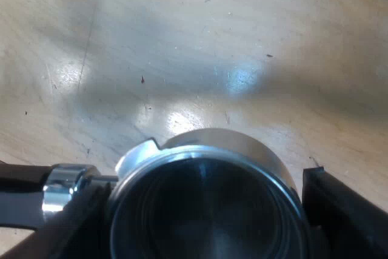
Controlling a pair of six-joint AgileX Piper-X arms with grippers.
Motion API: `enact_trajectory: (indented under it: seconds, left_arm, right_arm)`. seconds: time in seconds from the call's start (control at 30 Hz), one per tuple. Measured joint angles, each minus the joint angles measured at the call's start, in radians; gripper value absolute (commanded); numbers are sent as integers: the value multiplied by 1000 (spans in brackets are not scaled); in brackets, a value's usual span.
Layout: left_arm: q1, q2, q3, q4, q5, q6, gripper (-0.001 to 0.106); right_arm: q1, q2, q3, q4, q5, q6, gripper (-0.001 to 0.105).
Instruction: Put the handle in the coffee machine
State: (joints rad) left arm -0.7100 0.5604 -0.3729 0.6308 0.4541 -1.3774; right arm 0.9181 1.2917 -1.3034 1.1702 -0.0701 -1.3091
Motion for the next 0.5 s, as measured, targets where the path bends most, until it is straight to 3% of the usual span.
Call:
enact_trajectory:
  seconds: [0.5]
  left_arm:
    - [0, 64, -37, -36, 0, 0, 82]
  right_arm:
    - [0, 0, 0, 0, 0, 0, 0]
